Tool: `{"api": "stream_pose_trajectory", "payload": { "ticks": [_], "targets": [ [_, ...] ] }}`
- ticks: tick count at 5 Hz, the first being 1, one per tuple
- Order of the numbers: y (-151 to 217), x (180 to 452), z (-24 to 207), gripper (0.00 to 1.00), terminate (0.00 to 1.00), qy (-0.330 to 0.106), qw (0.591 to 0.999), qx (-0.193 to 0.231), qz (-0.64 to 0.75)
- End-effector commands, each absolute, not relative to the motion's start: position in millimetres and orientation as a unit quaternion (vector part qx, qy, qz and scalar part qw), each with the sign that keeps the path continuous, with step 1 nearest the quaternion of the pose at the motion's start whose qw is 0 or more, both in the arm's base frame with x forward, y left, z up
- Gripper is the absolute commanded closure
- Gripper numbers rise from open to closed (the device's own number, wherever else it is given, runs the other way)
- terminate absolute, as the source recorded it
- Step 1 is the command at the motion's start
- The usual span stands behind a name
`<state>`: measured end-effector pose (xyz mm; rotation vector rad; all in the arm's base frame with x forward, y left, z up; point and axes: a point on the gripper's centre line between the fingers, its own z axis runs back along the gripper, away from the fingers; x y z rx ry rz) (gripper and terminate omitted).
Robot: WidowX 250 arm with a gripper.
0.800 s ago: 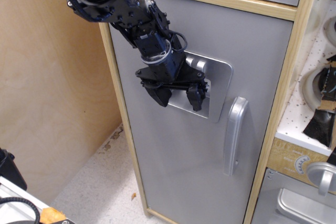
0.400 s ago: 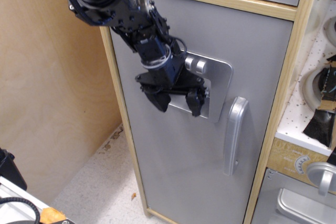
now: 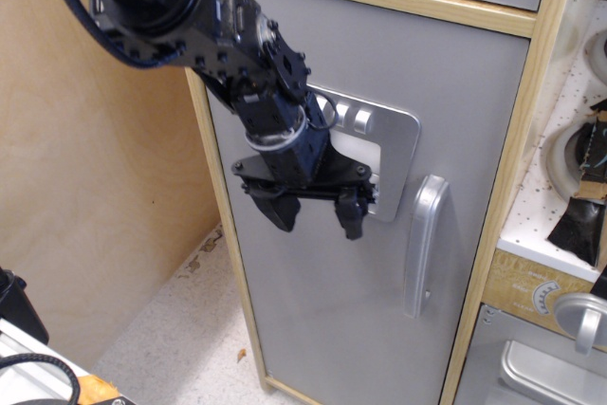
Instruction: Open fridge
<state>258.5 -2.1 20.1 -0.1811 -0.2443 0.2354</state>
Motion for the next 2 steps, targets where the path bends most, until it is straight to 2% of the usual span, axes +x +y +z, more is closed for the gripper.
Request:
{"api": "stream_pose_trajectory", "payload": {
  "ticks": [1,2],
  "targets": [
    [-50.3,280.0,22.1,0.0,0.0,-0.165,0.976,-0.106,0.091],
    [-73.2,288.2,19.1,0.0,0.0,-0.158,0.978,-0.123,0.056]
  ]
}}
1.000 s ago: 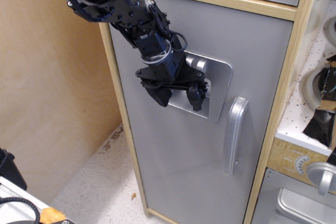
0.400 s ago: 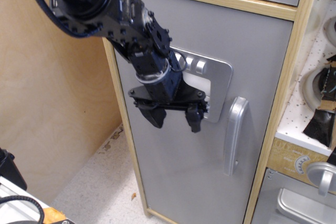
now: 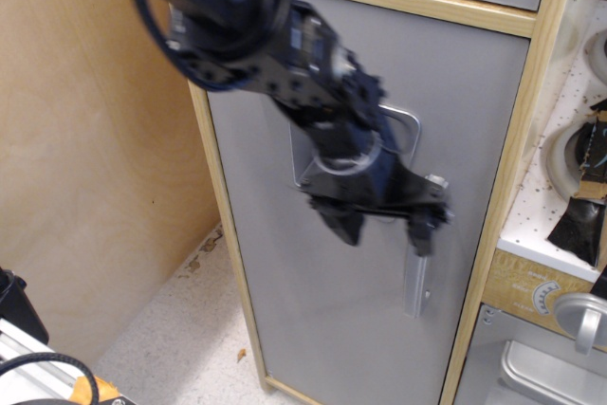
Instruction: Open fridge
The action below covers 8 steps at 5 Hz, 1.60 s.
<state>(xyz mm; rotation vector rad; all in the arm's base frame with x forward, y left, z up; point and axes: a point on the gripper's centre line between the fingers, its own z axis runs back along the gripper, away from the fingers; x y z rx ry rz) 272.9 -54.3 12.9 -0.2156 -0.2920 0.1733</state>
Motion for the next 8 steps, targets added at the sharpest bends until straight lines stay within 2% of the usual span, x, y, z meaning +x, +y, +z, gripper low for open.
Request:
{"api": "stream_pose_trajectory", "payload": {
  "ticks": [1,3,4,5,6,8],
  "targets": [
    [-80.6,298.2,20.6,0.0,0.0,-0.167,0.979,-0.109,0.039],
    [-67.2,308.3,17.0,0.0,0.0,-0.199,0.976,-0.08,0.046],
    [-68.8,307.3,13.2,1.0,0.0,-0.215,0.972,-0.072,0.069],
    [-69.1,305.8,10.8,1.0,0.0,-0.223,0.969,-0.066,0.081],
    [-66.8,301.5,9.7,1.0,0.0,-0.212,0.972,-0.069,0.081],
    [-62.0,260.4,6.2,1.0,0.0,-0.147,0.98,-0.092,0.102]
  ]
}}
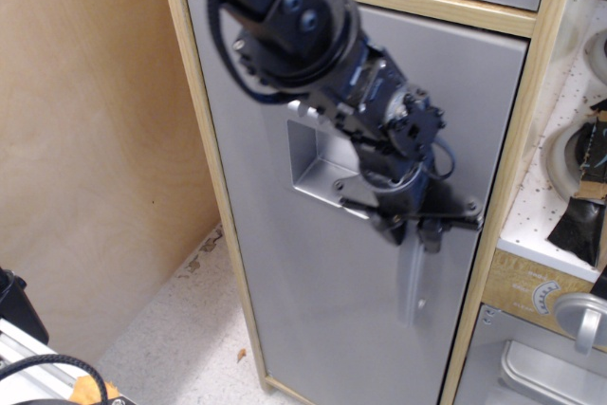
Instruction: Open fridge
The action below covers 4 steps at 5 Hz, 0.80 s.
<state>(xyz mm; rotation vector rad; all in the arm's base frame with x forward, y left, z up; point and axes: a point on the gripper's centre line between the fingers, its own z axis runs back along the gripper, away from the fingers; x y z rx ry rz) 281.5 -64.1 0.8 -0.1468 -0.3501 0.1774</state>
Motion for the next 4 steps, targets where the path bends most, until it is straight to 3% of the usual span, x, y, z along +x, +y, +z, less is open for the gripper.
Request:
{"api": "stream_pose_trajectory", "payload": {
  "ticks": [1,2,4],
  "targets": [
    [-58.9,238.0,3.9,1.0,0.0,-0.133,0.978,-0.098,0.126],
    [-56.0,213.2,6.8,0.0,0.0,-0.127,0.976,-0.095,0.15],
    [-75.6,179.0,9.0,0.0,0.0,-0.127,0.974,-0.064,0.179]
  ]
}}
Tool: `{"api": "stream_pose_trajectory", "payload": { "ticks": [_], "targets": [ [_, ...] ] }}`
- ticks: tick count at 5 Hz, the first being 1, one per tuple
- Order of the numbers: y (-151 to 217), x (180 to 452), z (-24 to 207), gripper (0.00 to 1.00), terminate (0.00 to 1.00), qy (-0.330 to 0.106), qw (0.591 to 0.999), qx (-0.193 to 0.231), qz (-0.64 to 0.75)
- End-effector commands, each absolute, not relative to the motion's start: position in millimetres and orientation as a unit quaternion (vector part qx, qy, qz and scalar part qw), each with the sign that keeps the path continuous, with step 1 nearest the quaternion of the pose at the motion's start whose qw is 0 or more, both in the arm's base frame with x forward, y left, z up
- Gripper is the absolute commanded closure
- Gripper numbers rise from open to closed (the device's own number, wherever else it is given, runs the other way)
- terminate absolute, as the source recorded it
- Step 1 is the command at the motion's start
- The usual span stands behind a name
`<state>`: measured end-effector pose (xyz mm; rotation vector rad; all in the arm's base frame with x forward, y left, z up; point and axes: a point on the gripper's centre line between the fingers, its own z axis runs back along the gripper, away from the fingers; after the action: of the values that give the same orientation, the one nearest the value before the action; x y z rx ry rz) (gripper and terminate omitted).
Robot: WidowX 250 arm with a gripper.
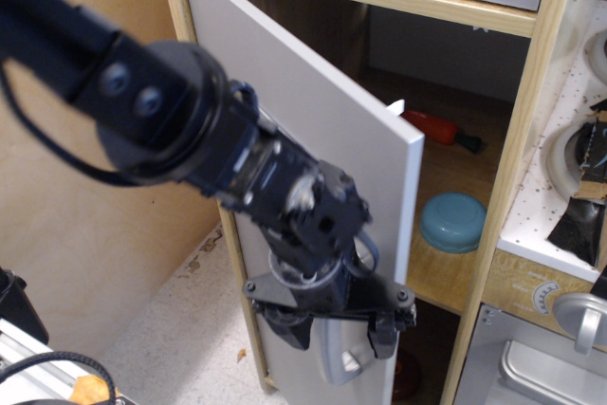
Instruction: Open fridge
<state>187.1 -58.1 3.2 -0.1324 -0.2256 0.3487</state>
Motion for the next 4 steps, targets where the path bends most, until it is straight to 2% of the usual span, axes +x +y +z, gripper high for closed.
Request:
{"api": "stream_pose_trajectory", "payload": {
  "ticks": [1,2,3,4],
  "targets": [
    [-108.3,178.2,4.3,0.0,0.0,-0.118,0.969,-0.076,0.205],
    [-150.1,188.1,1.8,0.0,0.0,-0.102,0.963,-0.095,0.23],
    [-172.0,209.1,6.1,0.0,0.0,-0.097,0.965,-0.109,0.219],
    [-175.1,240.8,21.2,0.0,0.0,-0.118,0.97,-0.101,0.188]
  ]
}}
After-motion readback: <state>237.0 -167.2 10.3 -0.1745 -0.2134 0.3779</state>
